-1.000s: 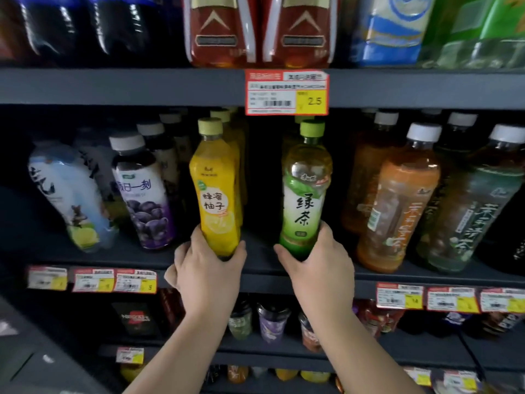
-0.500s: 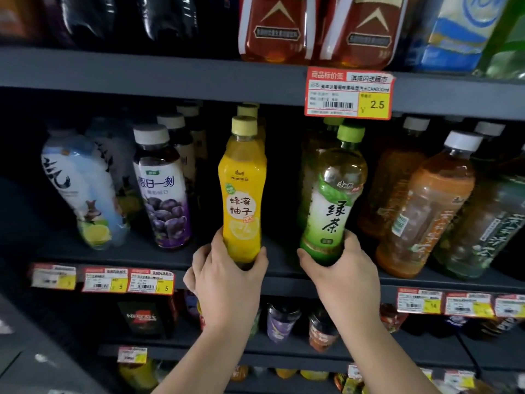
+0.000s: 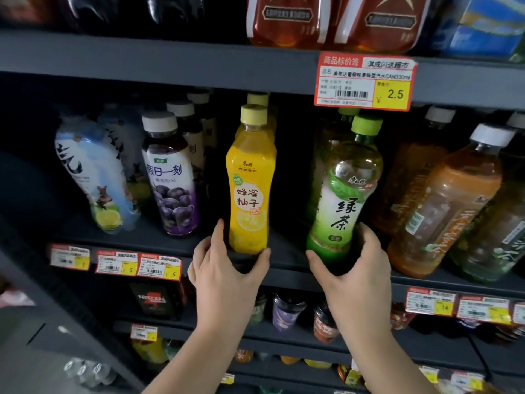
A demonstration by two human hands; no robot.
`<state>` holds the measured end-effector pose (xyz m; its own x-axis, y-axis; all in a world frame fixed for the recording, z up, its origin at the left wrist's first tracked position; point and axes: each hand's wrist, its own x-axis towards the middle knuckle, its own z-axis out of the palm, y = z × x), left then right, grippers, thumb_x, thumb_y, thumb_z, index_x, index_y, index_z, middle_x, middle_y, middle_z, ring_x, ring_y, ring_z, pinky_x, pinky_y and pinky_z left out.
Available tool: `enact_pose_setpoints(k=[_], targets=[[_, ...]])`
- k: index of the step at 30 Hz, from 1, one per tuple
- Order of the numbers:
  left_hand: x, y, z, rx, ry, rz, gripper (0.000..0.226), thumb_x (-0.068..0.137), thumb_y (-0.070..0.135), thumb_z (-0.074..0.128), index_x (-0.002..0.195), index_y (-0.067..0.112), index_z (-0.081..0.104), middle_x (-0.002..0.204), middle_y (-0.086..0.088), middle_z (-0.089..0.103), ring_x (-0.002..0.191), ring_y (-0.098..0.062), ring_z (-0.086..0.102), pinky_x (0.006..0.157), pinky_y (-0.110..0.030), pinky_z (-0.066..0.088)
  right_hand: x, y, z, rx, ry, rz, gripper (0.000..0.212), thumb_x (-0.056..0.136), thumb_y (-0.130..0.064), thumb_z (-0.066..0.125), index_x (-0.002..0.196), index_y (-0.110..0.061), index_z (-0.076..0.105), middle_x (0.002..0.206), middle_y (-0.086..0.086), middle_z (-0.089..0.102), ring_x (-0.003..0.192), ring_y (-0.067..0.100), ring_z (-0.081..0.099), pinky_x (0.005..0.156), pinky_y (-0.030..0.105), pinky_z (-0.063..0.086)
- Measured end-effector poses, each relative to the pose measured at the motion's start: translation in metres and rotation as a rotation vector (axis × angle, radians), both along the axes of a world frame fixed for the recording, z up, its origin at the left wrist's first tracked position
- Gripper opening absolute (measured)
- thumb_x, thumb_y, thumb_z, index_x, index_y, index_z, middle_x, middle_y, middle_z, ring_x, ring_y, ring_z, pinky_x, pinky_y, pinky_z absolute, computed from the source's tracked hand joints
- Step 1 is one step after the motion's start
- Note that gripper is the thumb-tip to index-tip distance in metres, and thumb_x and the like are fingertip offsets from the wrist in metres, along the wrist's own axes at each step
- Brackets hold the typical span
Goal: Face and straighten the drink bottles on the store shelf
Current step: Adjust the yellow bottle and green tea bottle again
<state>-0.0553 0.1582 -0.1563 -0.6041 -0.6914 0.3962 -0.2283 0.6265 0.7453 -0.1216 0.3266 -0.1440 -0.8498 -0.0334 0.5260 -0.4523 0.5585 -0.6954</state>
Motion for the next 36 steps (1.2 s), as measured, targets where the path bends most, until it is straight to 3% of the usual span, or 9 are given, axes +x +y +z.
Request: enact_pose_setpoints(k=[4, 7, 11, 14, 18, 20, 22, 27, 36], targets=[[0.029, -0.021, -0.008, -0.018, 0.105, 0.018, 0.063, 0.075, 0.066, 0.064, 0.130, 0.043, 0.046, 0.117, 0.034, 0.042, 0.125, -0.007, 0.032, 0.097, -0.037, 0.026, 0.017, -0.004, -0.014, 0.028, 0.233, -0.106, 0.079, 0.073, -0.034, 0.081, 0.134, -0.003, 0.042, 0.129, 0.022, 0.046, 0.123, 0.036, 0.043, 0.104, 0.032, 0.035], [0.047, -0.053, -0.012, 0.019, 0.223, 0.088, 0.048, 0.075, 0.059, 0.065, 0.112, 0.036, 0.046, 0.104, 0.024, 0.045, 0.112, -0.007, 0.039, 0.097, -0.040, 0.032, 0.034, -0.022, -0.019, 0.035, 0.369, -0.071, 0.065, 0.076, -0.026, 0.082, 0.126, -0.006, 0.045, 0.121, 0.022, 0.047, 0.113, 0.037, 0.049, 0.100, 0.030, 0.040], [0.058, -0.109, -0.008, 0.033, 0.251, 0.193, 0.064, 0.073, 0.040, 0.077, 0.120, 0.022, 0.037, 0.122, -0.004, 0.042, 0.114, -0.021, 0.038, 0.097, -0.062, 0.036, 0.058, -0.071, -0.016, -0.010, 0.352, 0.076, 0.046, 0.083, -0.026, 0.075, 0.118, -0.007, 0.052, 0.111, 0.012, 0.056, 0.105, 0.024, 0.057, 0.095, 0.024, 0.046], [0.059, -0.150, 0.001, 0.019, 0.186, 0.220, 0.081, 0.070, 0.039, 0.082, 0.131, 0.020, 0.032, 0.132, -0.011, 0.040, 0.123, -0.028, 0.037, 0.103, -0.062, 0.032, 0.075, -0.117, -0.009, 0.010, 0.220, 0.180, 0.046, 0.085, -0.031, 0.073, 0.121, -0.009, 0.056, 0.109, 0.004, 0.063, 0.104, 0.012, 0.059, 0.094, 0.009, 0.040], [0.054, -0.190, 0.008, 0.028, 0.008, 0.131, 0.100, 0.070, 0.049, 0.080, 0.146, 0.022, 0.022, 0.142, -0.013, 0.044, 0.133, -0.032, 0.034, 0.109, -0.052, 0.031, 0.081, -0.177, 0.006, 0.066, 0.018, 0.185, 0.069, 0.082, -0.043, 0.072, 0.139, -0.013, 0.048, 0.130, -0.001, 0.058, 0.121, 0.009, 0.053, 0.094, -0.003, 0.026], [0.051, -0.200, 0.013, 0.019, -0.051, 0.128, 0.100, 0.069, 0.052, 0.079, 0.146, 0.018, 0.025, 0.136, -0.017, 0.050, 0.128, -0.036, 0.038, 0.105, -0.047, 0.029, 0.074, -0.202, 0.014, 0.048, -0.046, 0.176, 0.080, 0.080, -0.045, 0.075, 0.146, -0.016, 0.039, 0.138, -0.003, 0.053, 0.127, 0.009, 0.047, 0.097, 0.001, 0.027], [0.048, -0.205, 0.016, -0.027, -0.106, 0.135, 0.090, 0.069, 0.054, 0.078, 0.139, 0.014, 0.037, 0.124, -0.020, 0.057, 0.120, -0.038, 0.045, 0.101, -0.046, 0.028, 0.065, -0.221, 0.019, 0.051, -0.093, 0.154, 0.085, 0.077, -0.046, 0.077, 0.146, -0.018, 0.037, 0.136, -0.002, 0.054, 0.125, 0.012, 0.049, 0.097, 0.014, 0.040], [0.048, -0.210, 0.013, -0.097, -0.119, 0.115, 0.070, 0.071, 0.055, 0.075, 0.121, 0.012, 0.051, 0.110, -0.014, 0.065, 0.118, -0.035, 0.048, 0.102, -0.047, 0.028, 0.054, -0.241, 0.021, 0.068, -0.139, 0.053, 0.077, 0.073, -0.046, 0.080, 0.134, -0.014, 0.047, 0.122, 0.000, 0.064, 0.113, 0.017, 0.060, 0.086, 0.029, 0.053], [0.053, -0.212, 0.011, -0.093, -0.097, 0.082, 0.068, 0.070, 0.056, 0.075, 0.118, 0.013, 0.053, 0.106, -0.009, 0.064, 0.115, -0.032, 0.049, 0.101, -0.048, 0.032, 0.055, -0.238, 0.015, 0.070, -0.106, 0.032, 0.068, 0.070, -0.051, 0.080, 0.121, -0.016, 0.053, 0.110, -0.003, 0.068, 0.101, 0.014, 0.065, 0.075, 0.020, 0.052]])
